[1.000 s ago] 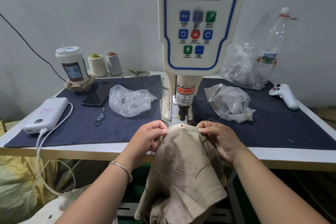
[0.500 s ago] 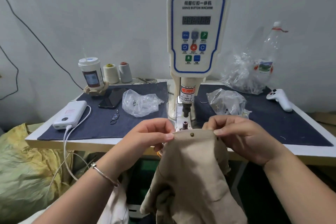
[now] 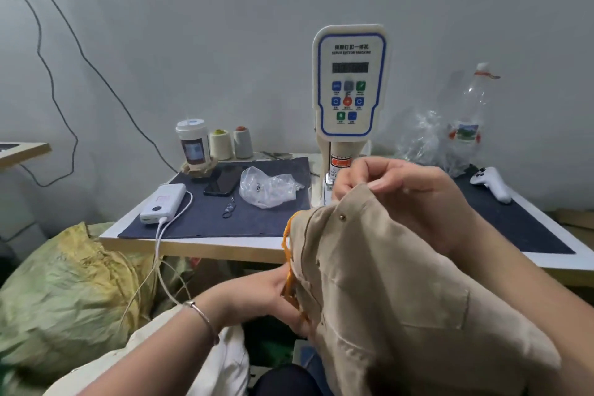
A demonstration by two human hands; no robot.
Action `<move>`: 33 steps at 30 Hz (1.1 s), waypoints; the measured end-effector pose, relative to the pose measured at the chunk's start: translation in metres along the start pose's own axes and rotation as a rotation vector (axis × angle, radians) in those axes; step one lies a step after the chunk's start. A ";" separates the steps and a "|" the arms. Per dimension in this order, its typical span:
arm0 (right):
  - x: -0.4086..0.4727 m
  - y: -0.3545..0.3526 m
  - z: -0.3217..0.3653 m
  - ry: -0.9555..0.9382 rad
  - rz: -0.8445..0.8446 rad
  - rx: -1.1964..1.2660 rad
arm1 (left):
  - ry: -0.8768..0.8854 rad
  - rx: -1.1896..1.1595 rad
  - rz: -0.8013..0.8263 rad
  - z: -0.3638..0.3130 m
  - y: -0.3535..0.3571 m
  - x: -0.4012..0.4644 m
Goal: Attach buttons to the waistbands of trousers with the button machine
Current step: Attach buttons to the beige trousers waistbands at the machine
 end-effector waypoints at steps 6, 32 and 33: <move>-0.012 -0.008 0.019 -0.027 -0.079 -0.145 | 0.177 -0.063 -0.293 -0.024 -0.024 -0.021; 0.113 0.072 -0.120 0.114 0.385 -1.104 | -0.552 0.373 -0.521 -0.050 -0.052 -0.315; 0.121 0.074 -0.118 0.070 0.395 -1.109 | -0.671 0.427 -0.535 -0.033 -0.051 -0.336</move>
Point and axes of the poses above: each hand's wrist, its own x-axis towards the middle knuckle, its own y-axis out of the palm, z = x × y, the point moved 6 cm from there along x, towards the middle knuckle, and after that the axes turned 10 degrees about -x, right-handed, at the moved point
